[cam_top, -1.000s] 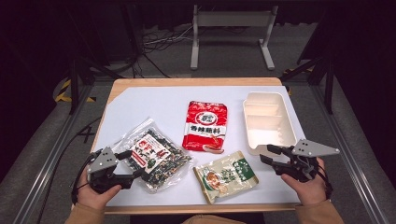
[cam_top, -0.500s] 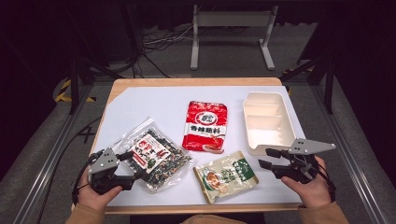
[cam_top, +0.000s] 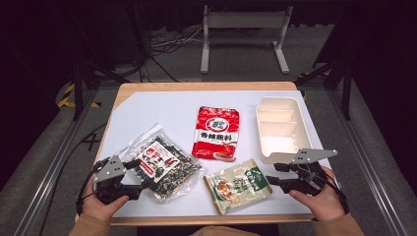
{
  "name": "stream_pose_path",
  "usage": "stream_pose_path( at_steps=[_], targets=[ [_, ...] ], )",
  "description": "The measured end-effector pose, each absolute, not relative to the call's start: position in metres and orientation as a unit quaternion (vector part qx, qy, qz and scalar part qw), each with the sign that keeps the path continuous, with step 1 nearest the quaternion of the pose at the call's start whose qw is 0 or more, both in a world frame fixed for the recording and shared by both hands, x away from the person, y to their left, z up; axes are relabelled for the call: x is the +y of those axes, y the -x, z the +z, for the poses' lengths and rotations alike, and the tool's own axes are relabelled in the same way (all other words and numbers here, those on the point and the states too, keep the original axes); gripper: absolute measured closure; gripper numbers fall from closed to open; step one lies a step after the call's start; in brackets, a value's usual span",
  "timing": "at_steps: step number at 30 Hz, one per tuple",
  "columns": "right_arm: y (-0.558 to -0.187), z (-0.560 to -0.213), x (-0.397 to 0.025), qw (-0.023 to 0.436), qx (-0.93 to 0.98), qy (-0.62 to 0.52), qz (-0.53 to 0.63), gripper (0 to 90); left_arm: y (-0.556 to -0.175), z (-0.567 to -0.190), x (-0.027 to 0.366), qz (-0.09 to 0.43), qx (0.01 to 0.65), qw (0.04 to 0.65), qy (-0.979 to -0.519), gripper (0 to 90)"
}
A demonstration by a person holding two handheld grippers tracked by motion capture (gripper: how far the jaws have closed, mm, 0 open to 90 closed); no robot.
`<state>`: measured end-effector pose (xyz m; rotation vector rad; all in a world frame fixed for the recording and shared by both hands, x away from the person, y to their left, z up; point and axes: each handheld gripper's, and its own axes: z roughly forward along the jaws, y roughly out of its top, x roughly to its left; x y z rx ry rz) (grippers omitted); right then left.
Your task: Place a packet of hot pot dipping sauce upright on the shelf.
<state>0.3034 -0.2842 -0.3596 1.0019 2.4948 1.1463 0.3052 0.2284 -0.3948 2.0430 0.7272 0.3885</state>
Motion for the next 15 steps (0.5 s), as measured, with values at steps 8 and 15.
stream_pose_path(
  at_steps=[8, 15],
  targets=[
    [-0.308, -0.373, -0.279, 0.089, 0.856, -0.346, 0.374, 45.1, -0.305, -0.395, 0.229, 0.157, 0.292, 0.449, -0.830, 25.3],
    [-0.315, -0.391, -0.276, 0.065, 0.861, -0.356, 0.358, 44.3, -0.307, -0.397, 0.229, 0.157, 0.296, 0.444, -0.831, 25.3]
  ],
)
